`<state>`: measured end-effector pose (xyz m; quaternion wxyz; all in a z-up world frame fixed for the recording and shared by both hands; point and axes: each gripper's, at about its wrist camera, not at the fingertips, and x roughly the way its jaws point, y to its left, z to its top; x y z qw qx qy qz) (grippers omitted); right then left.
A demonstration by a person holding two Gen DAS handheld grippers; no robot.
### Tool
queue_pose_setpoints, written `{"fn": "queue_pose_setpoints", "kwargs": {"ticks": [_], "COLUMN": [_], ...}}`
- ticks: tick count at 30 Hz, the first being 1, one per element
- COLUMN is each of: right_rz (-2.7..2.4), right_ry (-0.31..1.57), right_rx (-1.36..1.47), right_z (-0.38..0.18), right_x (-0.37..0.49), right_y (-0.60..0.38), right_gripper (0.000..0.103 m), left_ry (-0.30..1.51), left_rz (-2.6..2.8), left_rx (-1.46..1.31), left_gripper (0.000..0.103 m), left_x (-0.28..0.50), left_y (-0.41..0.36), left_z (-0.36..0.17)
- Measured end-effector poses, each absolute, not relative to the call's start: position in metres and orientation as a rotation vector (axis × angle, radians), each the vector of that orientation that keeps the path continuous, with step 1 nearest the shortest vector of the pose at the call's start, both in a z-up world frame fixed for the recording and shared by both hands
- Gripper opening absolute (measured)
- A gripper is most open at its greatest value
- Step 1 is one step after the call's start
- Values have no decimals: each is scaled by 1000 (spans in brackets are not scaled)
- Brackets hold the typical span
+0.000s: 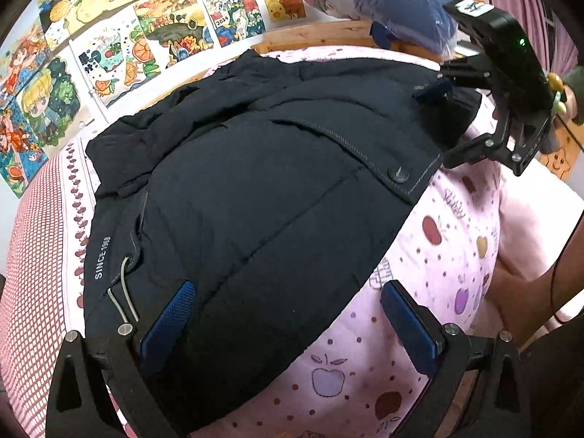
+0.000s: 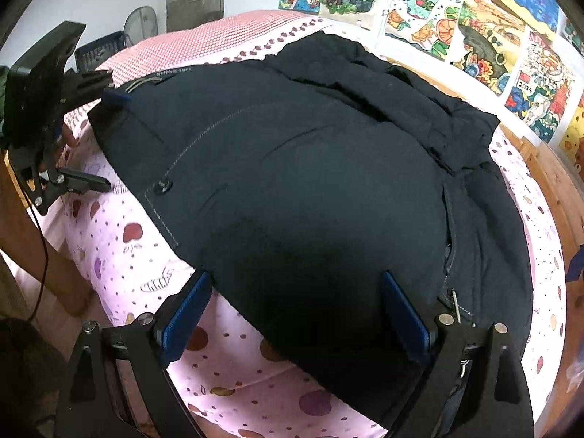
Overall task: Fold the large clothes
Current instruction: 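Grasp the folded jacket's edge with both tools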
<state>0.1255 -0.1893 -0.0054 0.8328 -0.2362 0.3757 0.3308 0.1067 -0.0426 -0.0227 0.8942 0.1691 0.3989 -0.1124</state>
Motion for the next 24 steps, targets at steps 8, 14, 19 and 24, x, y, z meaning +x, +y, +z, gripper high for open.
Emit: {"fn": "queue_pose_setpoints", "kwargs": {"ticks": [8, 14, 19, 24], "right_rz": [644, 576, 485, 404], "right_ry": [770, 731, 706, 673], "right_rx": [-655, -705, -692, -710], "right_z": [-20, -21, -20, -22], "right_x": [112, 106, 106, 105], "right_y": [-180, -184, -199, -208], "right_gripper": [94, 94, 94, 94], "left_ry": [809, 804, 793, 767], "left_rz": [-156, -125, -101, -62], "left_rx": [497, 511, 499, 498], "left_gripper": [103, 103, 103, 103], "left_x": [101, 99, 96, 92], "left_y": [-62, -65, -66, -67], "left_z": [-38, -40, -41, -43]}}
